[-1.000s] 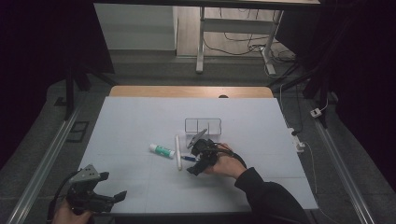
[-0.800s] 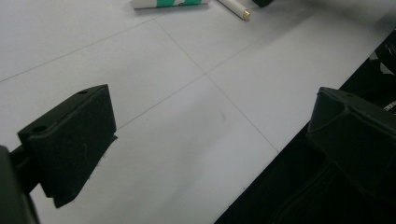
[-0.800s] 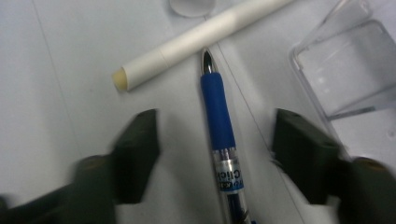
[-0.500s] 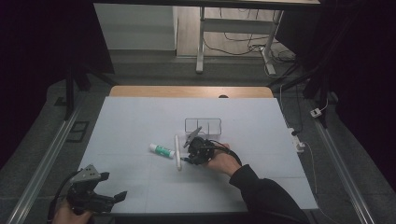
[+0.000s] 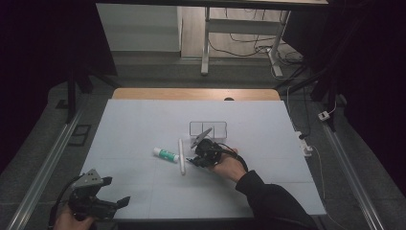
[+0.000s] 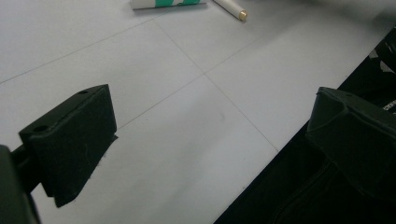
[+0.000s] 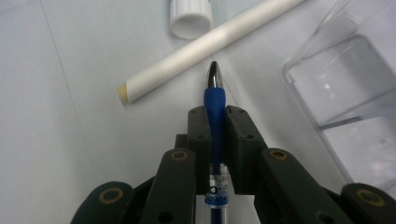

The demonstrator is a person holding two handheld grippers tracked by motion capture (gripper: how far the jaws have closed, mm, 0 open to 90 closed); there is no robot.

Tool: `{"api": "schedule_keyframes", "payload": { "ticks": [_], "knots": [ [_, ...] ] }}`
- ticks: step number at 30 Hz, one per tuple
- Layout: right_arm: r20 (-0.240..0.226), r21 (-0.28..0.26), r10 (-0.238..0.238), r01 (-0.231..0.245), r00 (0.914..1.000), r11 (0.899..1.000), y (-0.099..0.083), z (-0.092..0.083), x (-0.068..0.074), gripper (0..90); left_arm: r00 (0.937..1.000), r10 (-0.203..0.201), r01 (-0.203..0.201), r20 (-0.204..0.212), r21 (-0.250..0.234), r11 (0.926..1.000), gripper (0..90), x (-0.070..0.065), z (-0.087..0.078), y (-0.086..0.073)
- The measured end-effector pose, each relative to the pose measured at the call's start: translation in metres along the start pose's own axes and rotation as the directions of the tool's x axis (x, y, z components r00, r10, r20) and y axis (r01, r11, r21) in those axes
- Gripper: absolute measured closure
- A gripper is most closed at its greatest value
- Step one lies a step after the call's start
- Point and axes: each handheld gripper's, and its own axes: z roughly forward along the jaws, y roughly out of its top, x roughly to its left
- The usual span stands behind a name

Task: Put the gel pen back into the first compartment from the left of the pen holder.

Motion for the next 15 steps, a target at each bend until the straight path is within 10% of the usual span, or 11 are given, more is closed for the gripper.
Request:
{"api": "schedule_keyframes", "payload": {
  "ticks": [8, 15],
  "knots": [
    [0.007, -0.104, -0.004, 0.004, 1.0000, 0.995, 0.000, -0.023, 0.003, 80.5, 1.0000, -0.004, 0.004, 0.000, -0.001, 1.0000, 1.6, 0.000, 0.000, 0.000],
    [0.011, -0.248, 0.020, -0.017, 0.9997, 0.969, 0.002, -0.052, 0.004, 80.5, 1.0000, -0.004, 0.004, 0.002, 0.001, 1.0000, 1.7, 0.000, 0.000, 0.000]
  ]
}}
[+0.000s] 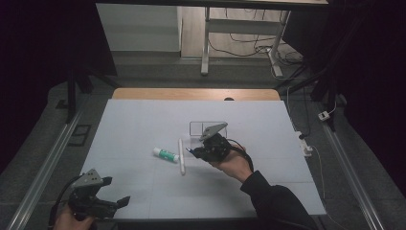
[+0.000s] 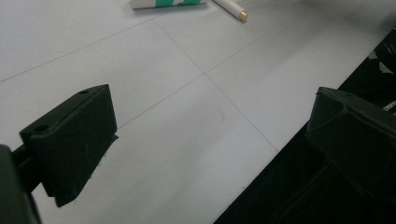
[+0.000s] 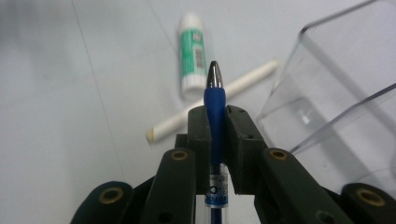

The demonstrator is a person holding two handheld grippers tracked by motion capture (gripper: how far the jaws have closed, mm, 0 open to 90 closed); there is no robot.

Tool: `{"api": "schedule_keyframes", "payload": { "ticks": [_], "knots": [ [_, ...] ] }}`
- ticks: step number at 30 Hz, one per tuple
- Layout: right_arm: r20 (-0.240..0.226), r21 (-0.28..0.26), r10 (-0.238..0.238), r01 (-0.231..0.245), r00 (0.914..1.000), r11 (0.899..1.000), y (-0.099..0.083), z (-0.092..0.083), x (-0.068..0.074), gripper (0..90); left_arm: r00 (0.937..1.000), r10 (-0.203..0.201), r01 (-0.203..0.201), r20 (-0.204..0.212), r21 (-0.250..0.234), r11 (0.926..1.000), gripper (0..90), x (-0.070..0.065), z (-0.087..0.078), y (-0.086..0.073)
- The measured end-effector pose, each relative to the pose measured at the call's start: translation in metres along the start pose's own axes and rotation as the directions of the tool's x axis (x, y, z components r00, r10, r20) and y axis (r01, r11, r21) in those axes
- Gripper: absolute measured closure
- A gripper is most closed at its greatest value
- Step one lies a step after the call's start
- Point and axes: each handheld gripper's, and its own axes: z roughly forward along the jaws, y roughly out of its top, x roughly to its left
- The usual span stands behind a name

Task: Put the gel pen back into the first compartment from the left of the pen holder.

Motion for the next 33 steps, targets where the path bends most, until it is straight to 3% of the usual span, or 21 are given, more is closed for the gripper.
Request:
{"api": "schedule_keyframes", "payload": {
  "ticks": [6, 14, 25, 33],
  "knots": [
    [0.035, -0.109, 0.055, -0.051, 0.9979, 0.993, 0.009, -0.018, -0.007, 80.5, 1.0000, -0.003, 0.003, 0.001, -0.001, 1.0000, 1.8, 0.000, 0.000, 0.000],
    [0.074, -0.225, 0.127, -0.108, 0.9892, 0.968, 0.020, -0.031, -0.018, 80.4, 1.0000, -0.006, 0.006, 0.004, -0.001, 1.0000, 1.9, 0.001, 0.000, 0.000],
    [0.105, -0.316, 0.162, -0.122, 0.9811, 0.941, 0.037, -0.030, -0.032, 80.4, 1.0000, -0.008, 0.008, 0.006, -0.002, 1.0000, 1.8, 0.001, 0.000, 0.000],
    [0.132, -0.356, 0.172, -0.115, 0.9762, 0.927, 0.052, -0.021, -0.040, 80.4, 0.9999, -0.009, 0.009, 0.006, -0.004, 1.0000, 1.8, 0.001, 0.000, 0.000]
  ]
}}
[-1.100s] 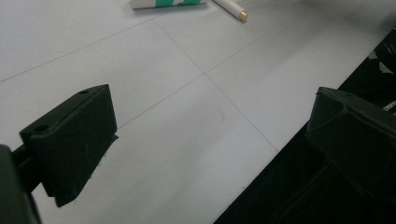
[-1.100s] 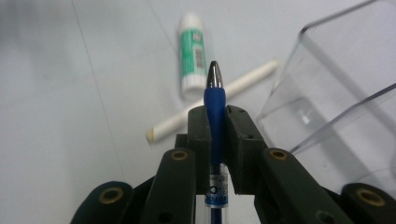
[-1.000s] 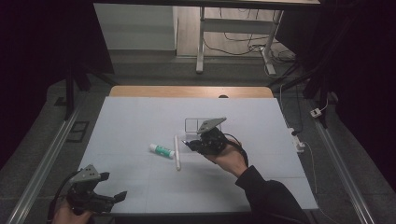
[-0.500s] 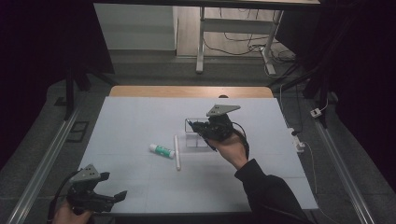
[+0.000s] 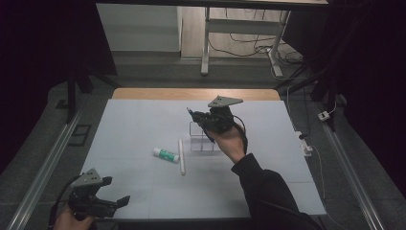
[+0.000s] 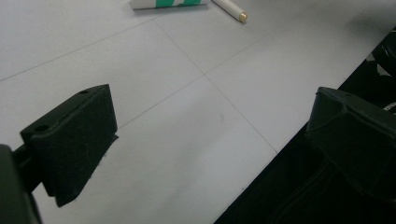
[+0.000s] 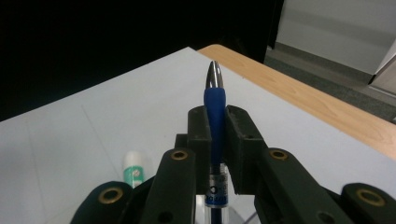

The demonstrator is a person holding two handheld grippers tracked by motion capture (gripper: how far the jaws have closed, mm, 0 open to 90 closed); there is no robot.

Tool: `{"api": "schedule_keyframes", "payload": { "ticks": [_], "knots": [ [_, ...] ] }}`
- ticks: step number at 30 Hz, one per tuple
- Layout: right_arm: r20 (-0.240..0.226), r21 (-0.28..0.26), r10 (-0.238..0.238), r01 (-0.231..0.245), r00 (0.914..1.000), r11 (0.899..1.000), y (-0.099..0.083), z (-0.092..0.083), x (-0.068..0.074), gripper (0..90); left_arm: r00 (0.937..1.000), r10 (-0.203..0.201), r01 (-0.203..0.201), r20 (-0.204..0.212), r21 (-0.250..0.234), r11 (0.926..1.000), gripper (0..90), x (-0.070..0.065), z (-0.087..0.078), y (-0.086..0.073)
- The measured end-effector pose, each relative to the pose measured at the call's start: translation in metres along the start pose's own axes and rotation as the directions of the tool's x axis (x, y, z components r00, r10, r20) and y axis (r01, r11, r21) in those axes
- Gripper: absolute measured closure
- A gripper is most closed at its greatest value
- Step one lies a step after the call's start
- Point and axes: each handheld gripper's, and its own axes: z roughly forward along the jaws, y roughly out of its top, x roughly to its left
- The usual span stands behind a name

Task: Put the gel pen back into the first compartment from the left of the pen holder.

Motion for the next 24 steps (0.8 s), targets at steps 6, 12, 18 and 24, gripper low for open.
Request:
{"api": "schedule_keyframes", "payload": {
  "ticks": [6, 12, 18, 24],
  "knots": [
    [0.012, -0.027, 0.002, -0.002, 0.9999, 1.000, 0.006, 0.012, -0.002, 80.4, 1.0000, 0.000, 0.000, 0.000, -0.002, 1.0000, 1.9, 0.000, 0.000, 0.000],
    [0.029, -0.053, 0.004, -0.003, 0.9996, 0.999, 0.009, 0.022, -0.002, 80.4, 1.0000, 0.000, 0.000, 0.001, -0.003, 1.0000, 1.9, 0.000, 0.000, 0.000],
    [0.034, -0.081, 0.009, -0.006, 0.9994, 0.997, 0.013, 0.032, -0.002, 80.3, 1.0000, 0.000, 0.000, 0.001, -0.004, 1.0000, 1.9, 0.000, 0.000, 0.000],
    [0.058, -0.088, -0.008, 0.013, 0.9983, 0.996, 0.013, 0.043, 0.000, 80.2, 1.0000, -0.002, 0.002, 0.005, -0.005, 1.0000, 1.9, 0.000, -0.001, -0.001]
  ]
}}
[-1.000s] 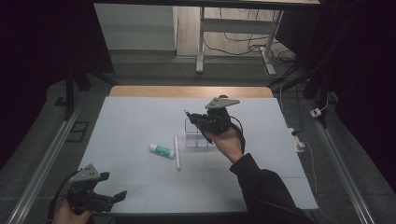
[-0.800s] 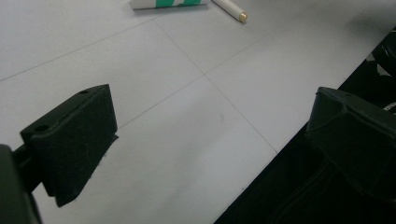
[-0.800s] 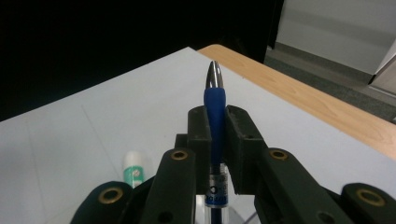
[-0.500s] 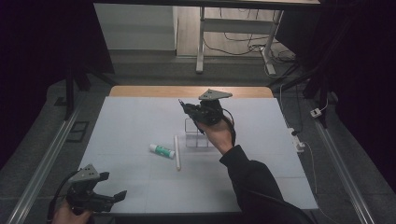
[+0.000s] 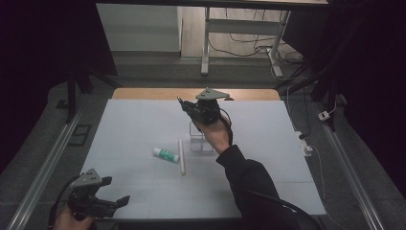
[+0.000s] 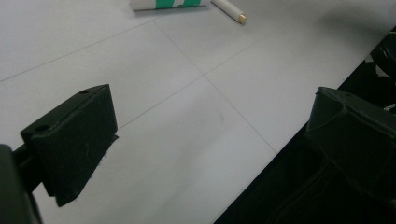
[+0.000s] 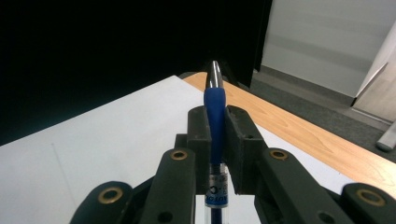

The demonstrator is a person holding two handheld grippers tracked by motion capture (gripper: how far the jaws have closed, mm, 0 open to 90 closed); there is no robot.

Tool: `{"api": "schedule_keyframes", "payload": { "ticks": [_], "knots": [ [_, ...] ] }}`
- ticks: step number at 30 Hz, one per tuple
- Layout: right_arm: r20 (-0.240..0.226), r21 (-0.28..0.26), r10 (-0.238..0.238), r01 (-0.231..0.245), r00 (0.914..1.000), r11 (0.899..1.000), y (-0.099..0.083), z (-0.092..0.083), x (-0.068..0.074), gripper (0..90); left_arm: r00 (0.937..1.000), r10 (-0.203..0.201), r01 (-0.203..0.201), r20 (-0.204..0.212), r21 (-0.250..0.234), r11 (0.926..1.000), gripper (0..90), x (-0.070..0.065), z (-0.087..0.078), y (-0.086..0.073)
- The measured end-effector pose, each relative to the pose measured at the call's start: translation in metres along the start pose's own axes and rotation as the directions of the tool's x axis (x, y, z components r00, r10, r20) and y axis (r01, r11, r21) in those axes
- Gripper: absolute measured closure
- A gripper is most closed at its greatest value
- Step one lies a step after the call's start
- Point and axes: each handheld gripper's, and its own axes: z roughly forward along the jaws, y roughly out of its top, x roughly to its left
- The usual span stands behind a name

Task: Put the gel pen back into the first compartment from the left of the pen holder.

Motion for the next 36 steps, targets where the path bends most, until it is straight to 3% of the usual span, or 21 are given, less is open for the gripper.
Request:
{"api": "schedule_keyframes", "payload": {
  "ticks": [9, 20, 30, 36],
  "knots": [
    [0.009, 0.011, -0.001, 0.001, 1.0000, 1.000, -0.011, 0.009, 0.001, 80.1, 1.0000, 0.000, 0.000, 0.000, 0.000, 1.0000, 1.9, 0.000, 0.000, 0.000],
    [0.010, 0.049, -0.002, 0.001, 0.9999, 0.999, -0.022, 0.006, 0.001, 78.5, 1.0000, 0.000, 0.000, 0.000, 0.001, 1.0000, 2.0, 0.000, 0.000, 0.000],
    [0.006, 0.050, 0.003, -0.003, 1.0000, 0.999, -0.018, -0.008, 0.000, 61.1, 1.0000, 0.000, 0.000, -0.004, 0.001, 1.0000, 2.0, 0.000, 0.000, 0.000],
    [-0.012, 0.098, 0.008, -0.007, 0.9999, 0.995, -0.015, -0.019, 0.001, 45.4, 1.0000, 0.001, -0.001, -0.002, 0.002, 1.0000, 2.0, 0.000, 0.000, 0.000]
  ]
}}
